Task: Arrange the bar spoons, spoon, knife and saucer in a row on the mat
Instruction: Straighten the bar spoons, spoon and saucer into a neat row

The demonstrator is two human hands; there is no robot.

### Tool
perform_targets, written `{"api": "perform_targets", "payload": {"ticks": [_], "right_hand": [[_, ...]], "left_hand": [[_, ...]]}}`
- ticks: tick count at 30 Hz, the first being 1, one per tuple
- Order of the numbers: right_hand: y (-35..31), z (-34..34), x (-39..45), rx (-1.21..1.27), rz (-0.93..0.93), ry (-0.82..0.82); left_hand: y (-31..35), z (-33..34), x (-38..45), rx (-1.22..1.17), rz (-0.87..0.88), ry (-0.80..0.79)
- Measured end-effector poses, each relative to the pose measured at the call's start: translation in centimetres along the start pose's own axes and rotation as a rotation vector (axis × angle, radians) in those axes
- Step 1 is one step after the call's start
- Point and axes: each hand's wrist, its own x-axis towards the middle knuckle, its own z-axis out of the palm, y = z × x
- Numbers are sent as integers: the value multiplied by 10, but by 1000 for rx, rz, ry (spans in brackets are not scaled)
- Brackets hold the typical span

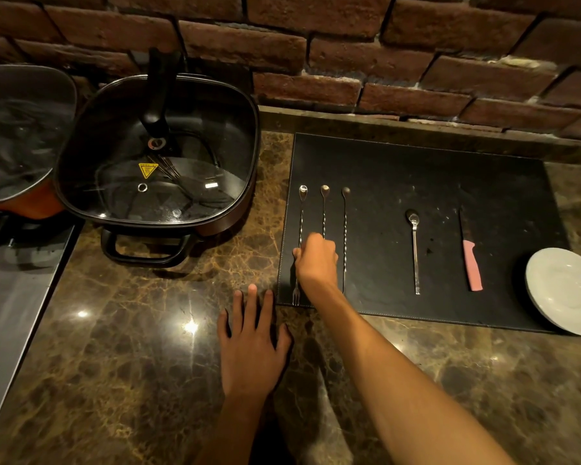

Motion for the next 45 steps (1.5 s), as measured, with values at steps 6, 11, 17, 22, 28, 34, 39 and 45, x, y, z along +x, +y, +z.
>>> {"api": "perform_targets", "payload": {"ticks": [6,11,17,22,28,34,39,45], "right_hand": [[1,-2,-1,20,1,-3],[2,-5,0,75,-1,-53],[2,-8,-2,86,-7,-75],[7,-12,-1,211,24,-76],[40,-48,7,524,78,30],[104,-103,25,503,128,165],[150,-125,35,423,246,254],[171,-123,39,401,271,210]], "left_hand": [[1,-2,0,2,-1,1],[1,-2,-1,0,-2,4],[1,-2,-1,-1,-6,1],[1,-2,-1,4,-2,7],[-1,0,0,3,13,25],[0,-1,0,15,24,46],[1,-1,-1,14,17,60],[-2,4,-1,33,8,53]]}}
